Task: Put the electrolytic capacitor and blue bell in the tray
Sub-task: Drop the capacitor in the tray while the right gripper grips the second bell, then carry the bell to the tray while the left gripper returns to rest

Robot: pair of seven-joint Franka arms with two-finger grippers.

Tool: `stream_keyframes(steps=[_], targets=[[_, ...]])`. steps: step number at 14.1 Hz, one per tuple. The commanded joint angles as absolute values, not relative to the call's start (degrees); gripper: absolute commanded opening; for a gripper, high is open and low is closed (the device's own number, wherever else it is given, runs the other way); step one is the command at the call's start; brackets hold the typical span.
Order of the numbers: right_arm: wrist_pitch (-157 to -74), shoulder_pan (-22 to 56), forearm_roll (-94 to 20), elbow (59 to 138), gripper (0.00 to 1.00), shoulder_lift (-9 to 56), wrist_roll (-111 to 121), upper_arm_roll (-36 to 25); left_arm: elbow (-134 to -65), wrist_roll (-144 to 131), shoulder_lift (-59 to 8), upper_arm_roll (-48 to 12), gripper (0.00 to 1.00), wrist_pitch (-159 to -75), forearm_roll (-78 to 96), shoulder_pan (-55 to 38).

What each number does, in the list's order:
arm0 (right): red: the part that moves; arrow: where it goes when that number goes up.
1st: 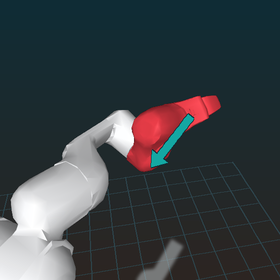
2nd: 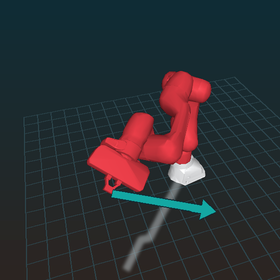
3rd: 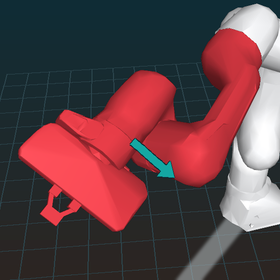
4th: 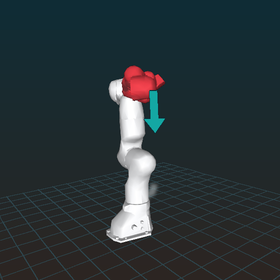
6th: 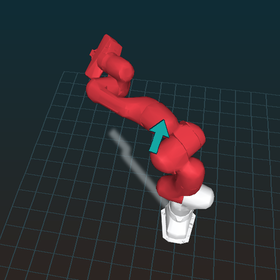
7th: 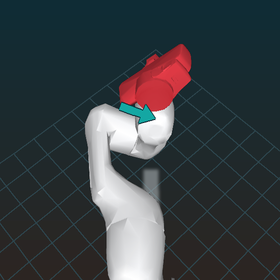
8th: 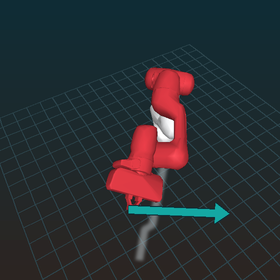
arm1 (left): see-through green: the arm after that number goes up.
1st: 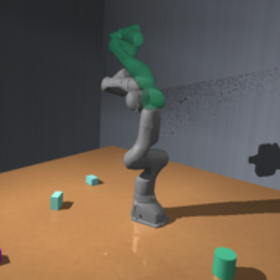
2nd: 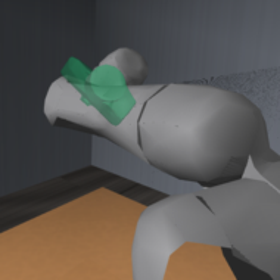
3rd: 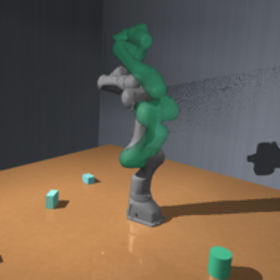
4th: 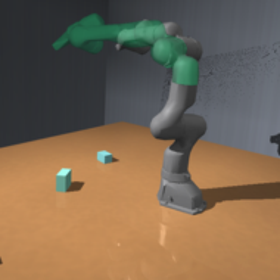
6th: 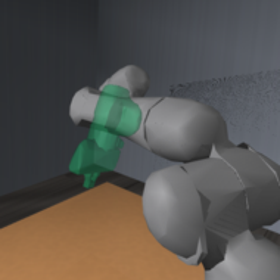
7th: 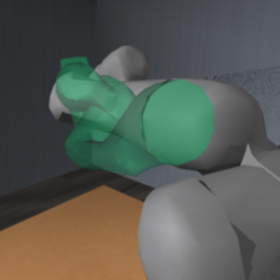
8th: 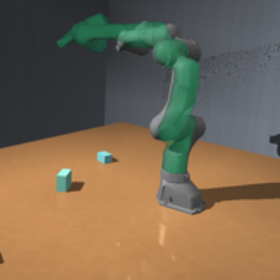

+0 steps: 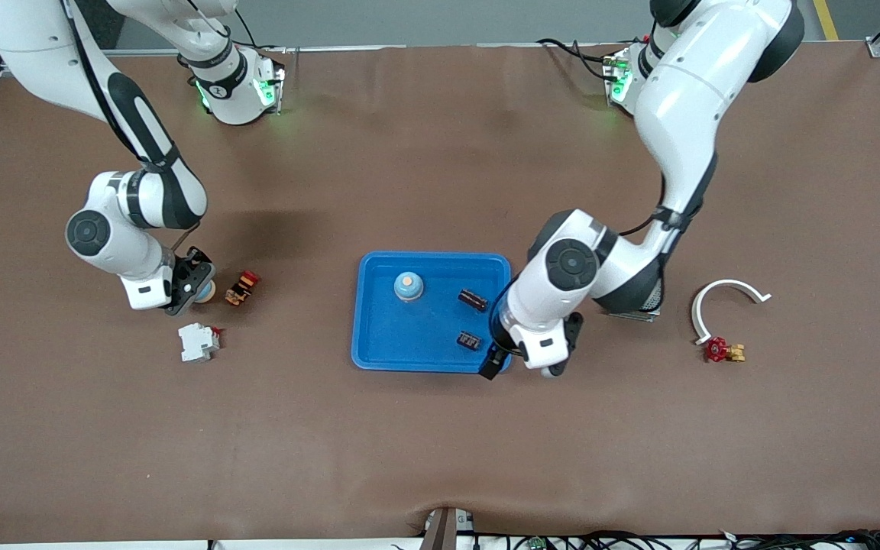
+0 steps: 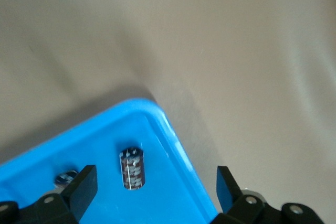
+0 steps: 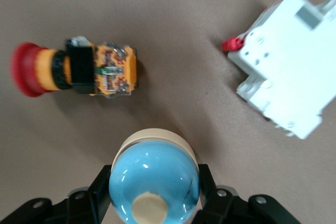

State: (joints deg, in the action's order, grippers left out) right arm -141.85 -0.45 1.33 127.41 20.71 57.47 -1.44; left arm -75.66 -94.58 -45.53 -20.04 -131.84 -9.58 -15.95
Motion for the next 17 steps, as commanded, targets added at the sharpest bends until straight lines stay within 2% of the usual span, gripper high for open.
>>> stream_keyframes(steps=[1, 5, 8, 11, 17], targets=[[-129.4, 0.3, 1.5, 119.8, 0.43, 19.0, 54.2, -0.9, -76.9, -88.6, -39.7, -20.3, 1.00, -126.7, -9.3, -14.2], [-116.6, 4.7, 1.4, 109.3, 0.43, 19.0, 45.2, -0.9, -77.3, -74.8, -33.1, -20.0, 1.00, -120.4, -9.3, -10.9], [-112.4, 9.9, 1.4, 105.0, 0.43, 19.1, 33.2, -0.9, -77.3, -60.5, -28.1, -20.1, 1.00, -112.4, -9.1, -6.3], [-111.4, 15.4, 1.2, 102.9, 0.43, 19.1, 20.4, -0.8, -77.3, -50.9, -24.3, -20.1, 1.00, -104.9, -9.1, -2.6], [-113.0, 22.1, -3.6, 96.0, 0.43, 21.2, -1.1, -1.0, -77.3, -31.8, -17.9, -20.1, 1.00, -96.0, -9.1, 5.8]])
